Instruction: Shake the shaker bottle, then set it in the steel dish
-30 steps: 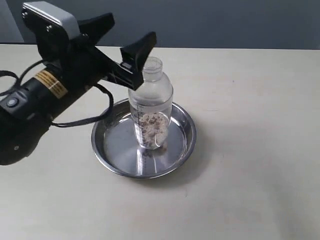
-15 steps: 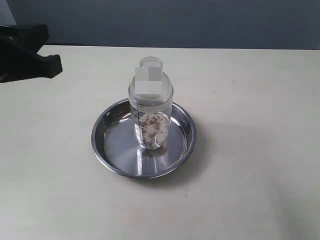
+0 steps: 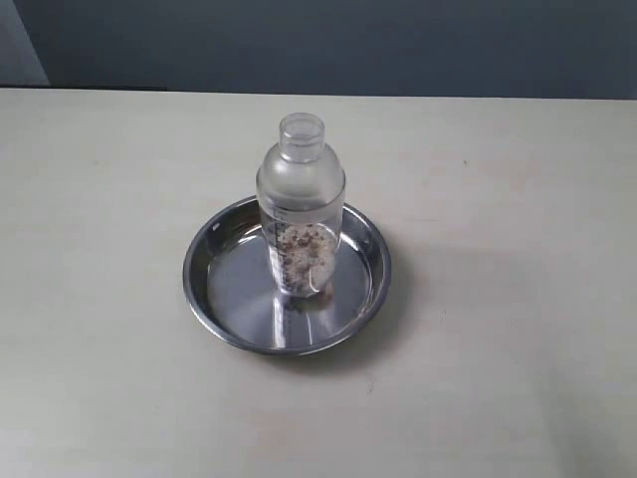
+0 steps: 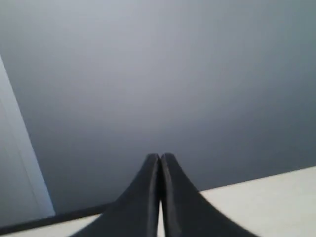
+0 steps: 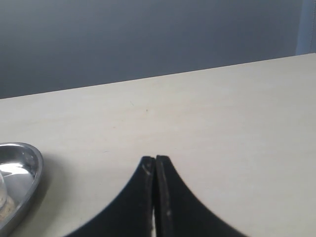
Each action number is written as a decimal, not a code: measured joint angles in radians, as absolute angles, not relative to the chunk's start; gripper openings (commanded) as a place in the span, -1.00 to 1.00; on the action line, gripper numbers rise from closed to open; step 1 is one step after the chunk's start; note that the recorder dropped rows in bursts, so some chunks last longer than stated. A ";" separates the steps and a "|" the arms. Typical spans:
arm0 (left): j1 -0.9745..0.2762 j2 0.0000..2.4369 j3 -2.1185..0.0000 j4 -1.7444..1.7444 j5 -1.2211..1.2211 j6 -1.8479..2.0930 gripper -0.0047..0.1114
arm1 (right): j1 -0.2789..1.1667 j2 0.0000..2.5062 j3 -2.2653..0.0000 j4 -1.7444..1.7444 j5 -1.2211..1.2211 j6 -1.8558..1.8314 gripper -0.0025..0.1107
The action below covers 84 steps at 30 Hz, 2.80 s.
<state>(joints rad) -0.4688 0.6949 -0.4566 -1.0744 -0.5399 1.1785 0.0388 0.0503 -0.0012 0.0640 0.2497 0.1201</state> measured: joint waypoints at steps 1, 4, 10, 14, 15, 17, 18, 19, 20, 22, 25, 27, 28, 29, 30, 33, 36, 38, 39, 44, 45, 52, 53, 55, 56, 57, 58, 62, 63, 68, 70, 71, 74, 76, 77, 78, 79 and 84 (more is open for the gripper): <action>-0.464 0.681 -0.444 -1.014 -0.542 1.131 -0.91 | 0.039 0.050 -0.001 0.064 0.250 0.120 -0.97; -0.411 0.642 -0.404 -0.820 -0.516 0.893 -0.91 | 0.039 0.050 -0.001 0.064 0.250 0.120 -0.97; -0.219 0.551 -0.338 -0.375 -0.252 0.344 -0.91 | 0.039 0.050 -0.001 0.064 0.250 0.120 -0.97; -0.100 0.451 -0.329 -0.260 -0.021 0.197 -0.91 | 0.039 0.050 -0.001 0.064 0.250 0.120 -0.97; -0.078 0.422 -0.327 -0.252 0.024 0.185 -0.91 | 0.039 0.050 -0.001 0.064 0.250 0.120 -0.97; -0.047 0.363 -0.315 -0.242 0.082 0.173 -0.91 | 0.039 0.050 -0.001 0.064 0.250 0.120 -0.97; -0.033 0.334 -0.305 -0.237 0.106 0.163 -0.91 | 0.039 0.050 -0.001 0.064 0.250 0.120 -0.97; -0.020 0.305 -0.291 -0.237 0.127 0.150 -0.91 | 0.039 0.050 -0.001 0.064 0.250 0.120 -0.97; -0.010 0.282 -0.278 -0.237 0.145 0.137 -0.91 | 0.039 0.050 -0.001 0.064 0.250 0.120 -0.97; 0.011 0.230 -0.243 -0.237 0.172 0.104 -0.91 | 0.039 0.050 -0.001 0.064 0.250 0.120 -0.97; 0.034 0.166 -0.194 -0.230 0.195 0.062 -0.91 | 0.039 0.050 -0.001 0.064 0.250 0.120 -0.97; 0.045 0.133 -0.178 -0.228 0.219 0.042 -0.91 | 0.039 0.050 -0.001 0.064 0.250 0.120 -0.97; 0.050 0.119 -0.173 -0.228 0.232 0.034 -0.91 | 0.039 0.050 -0.001 0.064 0.250 0.120 -0.97; 0.057 0.107 -0.170 -0.227 0.241 0.027 -0.91 | 0.039 0.050 -0.001 0.064 0.250 0.120 -0.97; 0.066 0.097 -0.166 -0.224 0.253 0.020 -0.91 | 0.039 0.050 -0.001 0.064 0.250 0.120 -0.97; 0.081 0.078 -0.153 -0.212 0.283 0.000 -0.91 | 0.039 0.050 -0.001 0.064 0.250 0.120 -0.97; 0.087 0.062 -0.131 -0.210 0.293 -0.006 -0.91 | 0.039 0.050 -0.001 0.064 0.250 0.120 -0.97; 0.089 0.050 -0.115 -0.210 0.298 -0.008 -0.91 | 0.039 0.050 -0.001 0.064 0.250 0.120 -0.97; 0.089 0.045 -0.108 -0.210 0.305 -0.011 -0.91 | 0.039 0.050 -0.001 0.064 0.250 0.120 -0.97; 0.089 0.023 -0.082 -0.203 0.338 -0.011 -0.91 | 0.039 0.050 -0.001 0.064 0.250 0.120 -0.97; 0.089 0.023 -0.078 -0.203 0.343 -0.011 -0.91 | 0.039 0.050 -0.001 0.064 0.250 0.120 -0.97; 0.089 0.016 -0.033 -0.194 0.358 -0.011 -0.91 | 0.039 0.050 -0.001 0.064 0.250 0.120 -0.97; 0.089 0.016 -0.028 -0.192 0.360 -0.007 -0.91 | 0.039 0.050 -0.001 0.064 0.250 0.120 -0.97; 0.089 0.016 -0.019 -0.187 0.360 0.006 -0.91 | 0.039 0.050 -0.001 0.064 0.250 0.120 -0.97; 0.089 0.016 -0.012 -0.186 0.360 0.013 -0.91 | 0.039 0.050 -0.001 0.064 0.250 0.120 -0.97; 0.089 0.016 -0.009 -0.186 0.362 0.018 -0.91 | 0.039 0.050 -0.001 0.064 0.250 0.120 -0.97; 0.089 0.016 -0.007 -0.186 0.362 0.023 -0.91 | 0.039 0.050 -0.001 0.064 0.250 0.120 -0.97; 0.089 0.016 -0.005 -0.185 0.362 0.028 -0.91 | 0.039 0.050 -0.001 0.064 0.250 0.120 -0.97; 0.089 0.016 -0.005 -0.185 0.362 0.028 -0.91 | 0.039 0.050 -0.001 0.064 0.250 0.120 -0.97; 0.089 0.016 -0.005 -0.185 0.332 0.030 -0.91 | 0.039 0.050 -0.001 0.064 0.250 0.120 -0.97; 0.089 0.016 -0.005 -0.185 0.306 0.030 -0.91 | 0.039 0.050 -0.001 0.064 0.250 0.120 -0.97; 0.089 0.016 -0.005 -0.185 0.303 0.030 -0.91 | 0.039 0.050 -0.001 0.064 0.250 0.120 -0.97; 0.089 0.016 -0.005 -0.185 0.286 0.030 -0.91 | 0.039 0.050 -0.001 0.064 0.250 0.120 -0.97; 0.089 0.016 -0.005 -0.185 0.282 0.030 -0.91 | 0.039 0.050 -0.001 0.064 0.250 0.120 -0.97; 0.089 0.016 -0.005 -0.185 0.282 0.030 -0.91 | 0.039 0.050 -0.001 0.064 0.250 0.120 -0.97; 0.089 0.016 -0.005 -0.185 0.281 0.030 -0.91 | 0.039 0.050 -0.001 0.064 0.250 0.120 -0.97; 0.089 0.016 -0.005 -0.185 0.281 0.030 -0.91 | 0.039 0.050 -0.001 0.064 0.250 0.120 -0.97; 0.089 0.016 -0.005 -0.185 0.280 0.030 -0.91 | 0.039 0.050 -0.001 0.064 0.250 0.120 -0.97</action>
